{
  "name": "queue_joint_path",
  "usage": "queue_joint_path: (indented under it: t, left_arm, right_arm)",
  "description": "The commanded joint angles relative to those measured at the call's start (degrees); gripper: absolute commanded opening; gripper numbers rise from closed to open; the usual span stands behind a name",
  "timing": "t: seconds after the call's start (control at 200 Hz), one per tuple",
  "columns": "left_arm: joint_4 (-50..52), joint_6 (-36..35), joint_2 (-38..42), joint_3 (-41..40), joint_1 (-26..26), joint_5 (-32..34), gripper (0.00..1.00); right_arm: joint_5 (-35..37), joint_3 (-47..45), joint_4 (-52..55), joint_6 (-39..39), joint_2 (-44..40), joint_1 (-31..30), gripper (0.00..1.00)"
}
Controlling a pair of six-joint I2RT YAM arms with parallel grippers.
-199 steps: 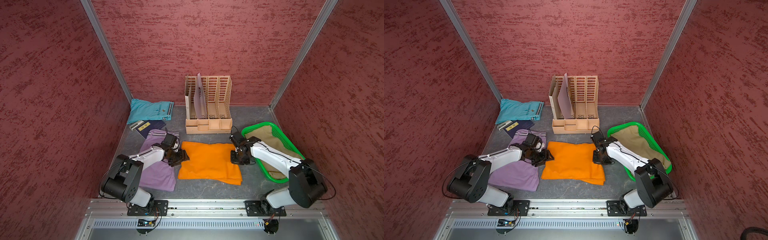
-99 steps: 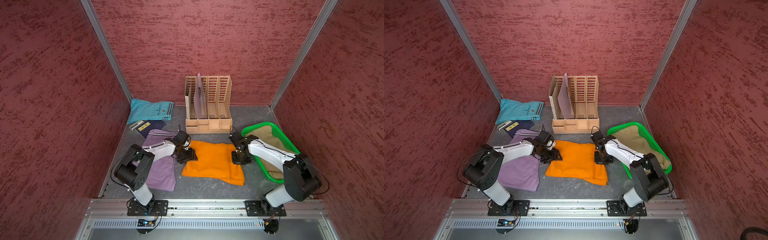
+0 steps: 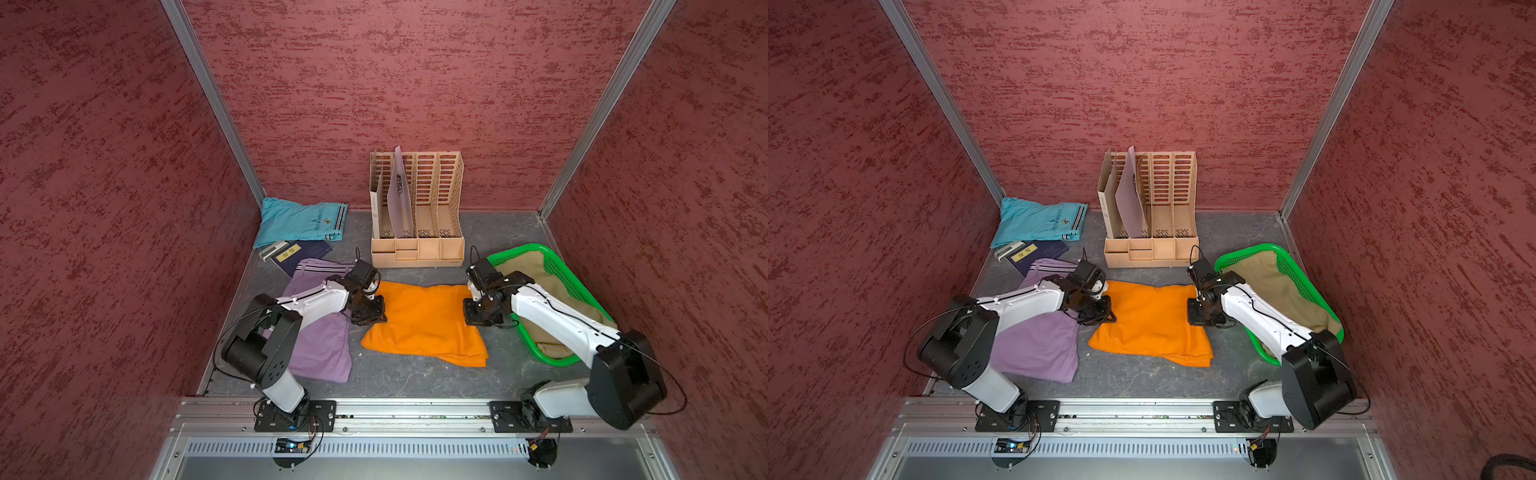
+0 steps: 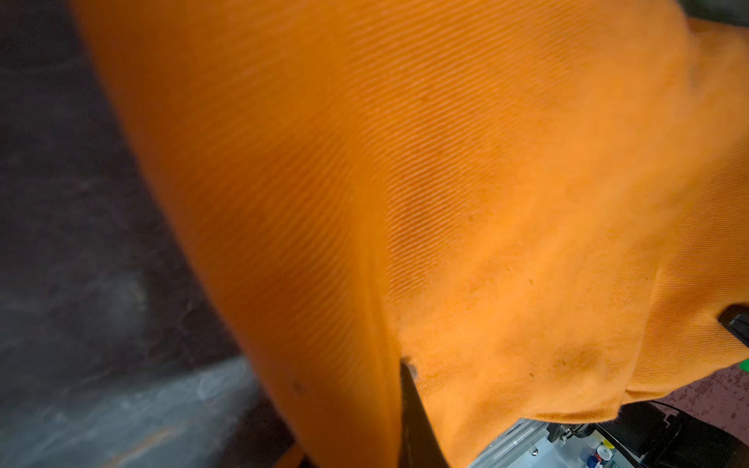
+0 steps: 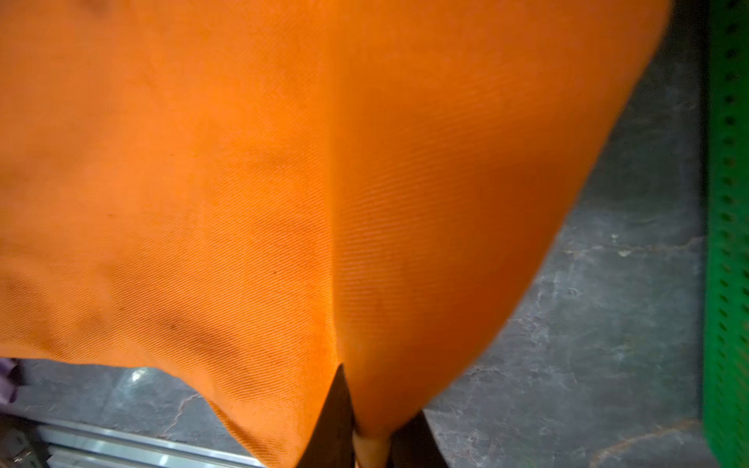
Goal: Put the folded long pants in the basket
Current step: Pick up the long pant at the center of the board, then move the basket to the center of the board.
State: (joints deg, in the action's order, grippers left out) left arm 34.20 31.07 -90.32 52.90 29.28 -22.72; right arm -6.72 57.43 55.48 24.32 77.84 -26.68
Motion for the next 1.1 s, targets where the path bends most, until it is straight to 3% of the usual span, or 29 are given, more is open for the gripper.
queue_joint_path:
  t: [0.0, 0.215, 0.406, 0.561, 0.731, 0.877, 1.097]
  left_arm:
    - [6.6, -0.4, 6.1, 5.4, 0.1, -0.3, 0.00]
    - [16.2, -0.9, 9.9, 15.4, -0.3, 0.6, 0.00]
    - [16.7, -0.7, 8.8, 24.3, 0.2, -2.0, 0.00]
    - [12.8, -0.7, 3.4, 31.3, 2.8, -1.6, 0.00]
    - [6.4, 1.0, -4.9, 37.3, 6.2, -0.7, 0.00]
    - [3.4, 1.4, -12.7, 43.9, 9.5, 0.4, 0.00]
    - [2.4, 1.1, -21.4, 52.1, 12.7, 2.0, 0.00]
  right_arm:
    - [-1.4, 6.4, 3.1, -1.6, -3.9, -0.1, 0.00]
    - [3.2, 14.0, 9.6, -1.6, -7.7, 0.3, 0.00]
    - [8.1, 20.1, 13.8, -1.7, -9.2, 4.5, 0.00]
    - [12.3, 21.8, 14.1, -1.6, -9.3, 10.5, 0.00]
    - [12.1, 20.2, 10.3, -1.8, -7.3, 19.5, 0.00]
    - [10.5, 19.8, 6.9, -2.0, -1.4, 26.5, 0.00]
    - [8.3, 18.9, 2.1, -1.3, 9.2, 29.8, 0.00]
